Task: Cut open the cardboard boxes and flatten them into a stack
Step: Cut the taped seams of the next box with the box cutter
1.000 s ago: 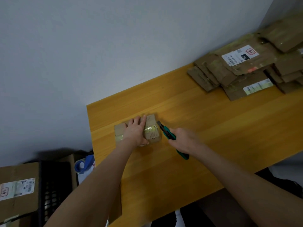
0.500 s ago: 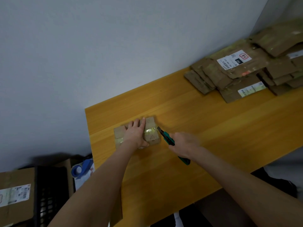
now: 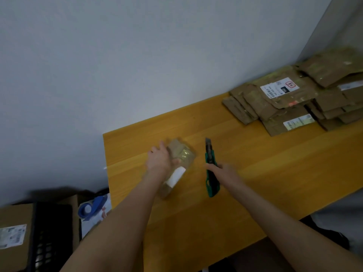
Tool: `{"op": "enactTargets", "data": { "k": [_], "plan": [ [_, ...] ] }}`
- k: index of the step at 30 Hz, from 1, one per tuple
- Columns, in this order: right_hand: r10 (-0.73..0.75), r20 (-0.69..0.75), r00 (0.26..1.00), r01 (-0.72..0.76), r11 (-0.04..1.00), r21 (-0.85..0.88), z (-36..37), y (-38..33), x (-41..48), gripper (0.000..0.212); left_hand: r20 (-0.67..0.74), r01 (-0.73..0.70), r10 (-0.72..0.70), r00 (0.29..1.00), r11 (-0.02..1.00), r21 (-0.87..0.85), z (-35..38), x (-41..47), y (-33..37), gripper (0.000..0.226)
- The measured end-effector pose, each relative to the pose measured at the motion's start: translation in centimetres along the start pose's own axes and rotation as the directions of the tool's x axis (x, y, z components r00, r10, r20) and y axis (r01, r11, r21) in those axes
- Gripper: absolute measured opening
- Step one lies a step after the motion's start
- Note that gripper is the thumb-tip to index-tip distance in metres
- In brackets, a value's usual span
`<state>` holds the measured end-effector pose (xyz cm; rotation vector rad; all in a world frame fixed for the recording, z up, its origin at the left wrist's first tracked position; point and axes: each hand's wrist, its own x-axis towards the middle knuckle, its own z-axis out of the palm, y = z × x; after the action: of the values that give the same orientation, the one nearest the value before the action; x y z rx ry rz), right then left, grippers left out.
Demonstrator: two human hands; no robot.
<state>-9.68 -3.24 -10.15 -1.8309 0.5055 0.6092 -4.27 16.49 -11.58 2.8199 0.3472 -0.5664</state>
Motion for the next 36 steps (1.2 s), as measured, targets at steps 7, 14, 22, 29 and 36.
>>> {"op": "enactTargets", "data": {
  "k": [7, 14, 22, 29, 36],
  "plan": [
    [0.130, 0.129, 0.983, -0.165, 0.931, 0.326, 5.6, -2.6, 3.3, 0.027, 0.080, 0.060, -0.043, 0.996, 0.973, -0.221, 2.0, -0.5, -1.9, 0.099],
    [-0.061, 0.076, 0.995, 0.059, 0.998, 0.027, 5.7, -5.2, 6.4, 0.024, 0.196, 0.259, -0.176, 0.965, 0.775, -0.576, 1.8, 1.1, -3.3, 0.114],
    [-0.295, 0.071, 0.953, 0.285, 0.792, -0.540, 2.7, -3.0, 2.9, 0.029, 0.159, 0.213, -0.141, 0.977, 0.653, -0.726, 2.5, 1.5, -3.6, 0.108],
    [-0.466, 0.184, 0.865, 0.404, 0.433, -0.806, 4.2, -4.4, -0.4, 0.052, 0.169, 0.217, -0.137, 0.976, 0.669, -0.711, 2.7, 1.2, -3.5, 0.105],
    [-0.486, 0.278, 0.829, 0.378, 0.120, -0.918, 5.3, -5.2, -1.0, 0.030, 0.177, 0.238, -0.160, 0.971, 0.698, -0.675, 2.8, 1.0, -3.0, 0.098]
  ]
}}
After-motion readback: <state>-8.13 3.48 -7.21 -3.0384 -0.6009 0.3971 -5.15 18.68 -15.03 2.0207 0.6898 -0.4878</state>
